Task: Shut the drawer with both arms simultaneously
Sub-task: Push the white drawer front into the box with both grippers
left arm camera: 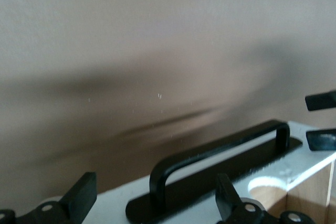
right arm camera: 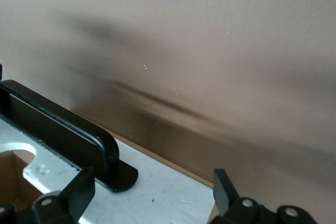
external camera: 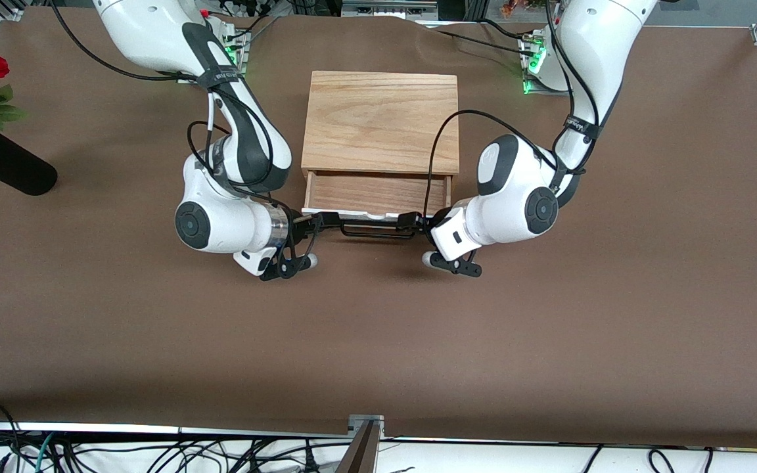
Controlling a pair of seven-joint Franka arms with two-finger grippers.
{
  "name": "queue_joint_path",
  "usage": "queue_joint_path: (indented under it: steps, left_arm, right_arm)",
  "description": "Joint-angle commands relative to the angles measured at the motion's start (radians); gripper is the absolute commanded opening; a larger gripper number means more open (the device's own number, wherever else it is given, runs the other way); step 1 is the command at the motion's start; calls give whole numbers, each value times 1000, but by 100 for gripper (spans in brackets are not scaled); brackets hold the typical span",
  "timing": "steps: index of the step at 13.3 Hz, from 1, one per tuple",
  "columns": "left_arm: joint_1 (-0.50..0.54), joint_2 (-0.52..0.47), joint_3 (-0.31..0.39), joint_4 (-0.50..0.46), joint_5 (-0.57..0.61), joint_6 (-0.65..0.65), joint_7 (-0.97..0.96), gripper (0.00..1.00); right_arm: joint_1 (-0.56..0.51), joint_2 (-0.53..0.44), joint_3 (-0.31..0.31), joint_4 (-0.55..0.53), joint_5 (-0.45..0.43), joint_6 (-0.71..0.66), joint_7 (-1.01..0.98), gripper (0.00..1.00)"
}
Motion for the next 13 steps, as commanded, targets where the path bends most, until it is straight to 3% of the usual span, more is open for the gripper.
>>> queue_joint_path:
  steps: [1,13]
  left_arm:
    - [6,-12,2,-5,-20,-48,16,100]
    - [12,-13,2,8,-17,-280,13,100]
  right_arm:
    - [7,-21,4,-36,22,-8,3,100]
    - [5,-150,33,-222,23,-80,8,100]
